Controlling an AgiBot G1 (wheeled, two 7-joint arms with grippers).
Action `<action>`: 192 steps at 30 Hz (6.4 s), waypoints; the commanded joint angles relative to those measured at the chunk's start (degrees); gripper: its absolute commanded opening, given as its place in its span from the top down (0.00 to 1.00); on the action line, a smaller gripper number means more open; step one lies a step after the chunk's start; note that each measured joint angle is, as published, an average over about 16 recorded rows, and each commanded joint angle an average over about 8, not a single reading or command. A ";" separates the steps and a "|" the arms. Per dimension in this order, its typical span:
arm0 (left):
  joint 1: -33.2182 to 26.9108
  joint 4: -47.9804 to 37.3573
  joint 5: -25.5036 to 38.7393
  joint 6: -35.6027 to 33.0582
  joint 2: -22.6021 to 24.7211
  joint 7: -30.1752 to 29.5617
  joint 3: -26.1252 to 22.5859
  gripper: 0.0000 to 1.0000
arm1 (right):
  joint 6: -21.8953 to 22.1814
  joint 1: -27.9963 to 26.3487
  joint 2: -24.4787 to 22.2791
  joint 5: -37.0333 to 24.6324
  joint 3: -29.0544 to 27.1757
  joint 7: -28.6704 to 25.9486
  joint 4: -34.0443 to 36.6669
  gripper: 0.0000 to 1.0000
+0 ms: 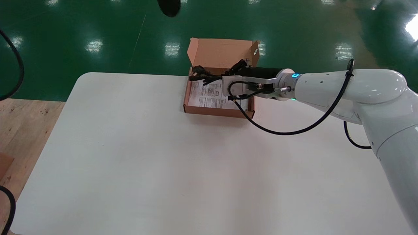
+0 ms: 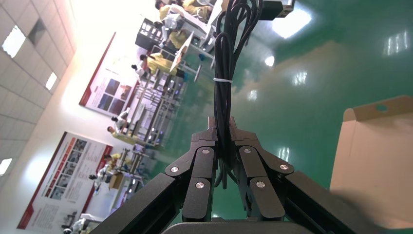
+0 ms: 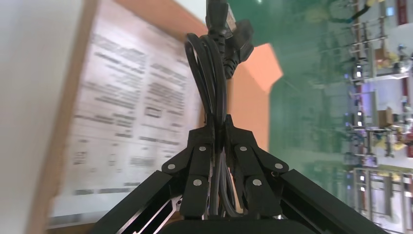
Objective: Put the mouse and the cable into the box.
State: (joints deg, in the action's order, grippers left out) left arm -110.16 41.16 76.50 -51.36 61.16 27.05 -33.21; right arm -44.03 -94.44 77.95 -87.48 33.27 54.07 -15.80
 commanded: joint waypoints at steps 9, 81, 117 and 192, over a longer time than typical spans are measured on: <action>-0.25 2.23 2.03 -0.67 -0.79 -2.91 -1.53 1.00 | -1.08 -0.22 0.06 2.20 3.57 -0.58 0.77 0.00; 21.17 -26.44 -27.19 12.80 17.04 -15.58 -17.91 0.23 | -12.51 -20.08 -27.77 4.44 6.43 -3.05 15.55 0.00; 27.30 -12.70 -28.78 1.86 7.02 -21.82 -10.70 0.00 | -19.96 -7.94 -31.66 13.88 1.00 -17.15 -1.36 0.00; 48.75 32.70 -34.74 -34.55 -26.36 -37.86 17.38 0.00 | -41.77 33.14 -43.02 45.85 -17.37 -64.94 -58.07 0.00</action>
State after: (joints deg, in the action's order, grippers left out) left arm -61.40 73.88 41.75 -85.93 34.78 -10.82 -15.82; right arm -85.82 -61.28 34.92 -41.62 15.88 -10.88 -73.90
